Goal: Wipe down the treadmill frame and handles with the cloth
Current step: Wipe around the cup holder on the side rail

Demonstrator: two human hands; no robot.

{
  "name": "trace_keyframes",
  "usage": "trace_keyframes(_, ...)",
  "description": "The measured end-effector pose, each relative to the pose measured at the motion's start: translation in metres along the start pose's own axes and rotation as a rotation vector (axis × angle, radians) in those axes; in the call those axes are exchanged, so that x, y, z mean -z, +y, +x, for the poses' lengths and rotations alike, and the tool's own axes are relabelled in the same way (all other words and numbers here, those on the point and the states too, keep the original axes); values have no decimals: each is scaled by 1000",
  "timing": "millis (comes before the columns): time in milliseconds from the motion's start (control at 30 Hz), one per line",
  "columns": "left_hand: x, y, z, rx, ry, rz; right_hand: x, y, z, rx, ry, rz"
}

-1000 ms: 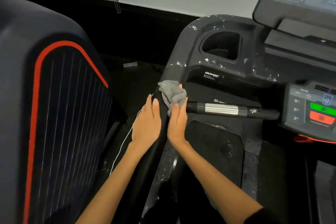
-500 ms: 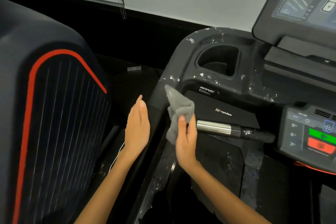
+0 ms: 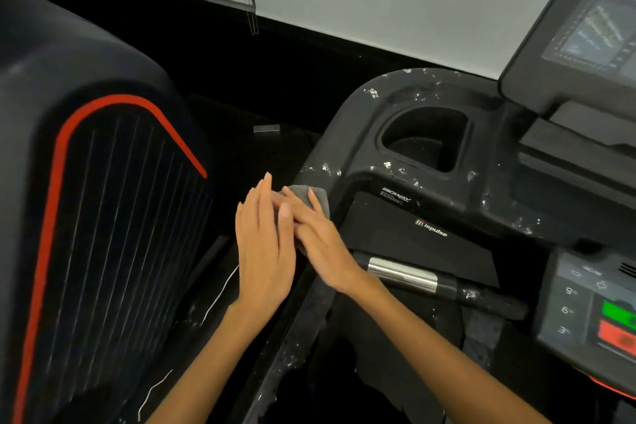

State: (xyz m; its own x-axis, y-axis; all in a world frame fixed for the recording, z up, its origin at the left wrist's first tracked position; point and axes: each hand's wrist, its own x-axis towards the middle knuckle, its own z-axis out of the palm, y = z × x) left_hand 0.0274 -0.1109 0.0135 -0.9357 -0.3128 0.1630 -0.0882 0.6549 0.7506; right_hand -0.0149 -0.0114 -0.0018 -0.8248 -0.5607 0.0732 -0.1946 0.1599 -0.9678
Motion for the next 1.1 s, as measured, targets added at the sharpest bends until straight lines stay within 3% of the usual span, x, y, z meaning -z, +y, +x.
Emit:
trace_keyframes(67,-6,-9,-8,-23,-88,238,16,1,-7,-8,247,177)
trace_keyframes(133,-13,-18,-10,-74,-131,507,34,17,-19,32,469,-28)
trace_keyframes(200,-19,-21,-3,-71,-131,603,53,40,-31,15,516,-305)
trace_keyframes(267,-24,-19,8,-67,-126,641,65,58,-38,-75,458,-511)
trace_keyframes(367,-30,-16,22,-65,-138,658,66,62,-36,-208,359,-562)
trace_keyframes(600,-48,-9,56,-108,-138,622,54,63,-41,-73,163,-868)
trace_keyframes(733,-64,-3,80,-159,-145,645,54,69,-43,-16,65,-903)
trace_keyframes(1100,-77,-1,116,-338,-262,523,54,65,-40,-17,62,-905)
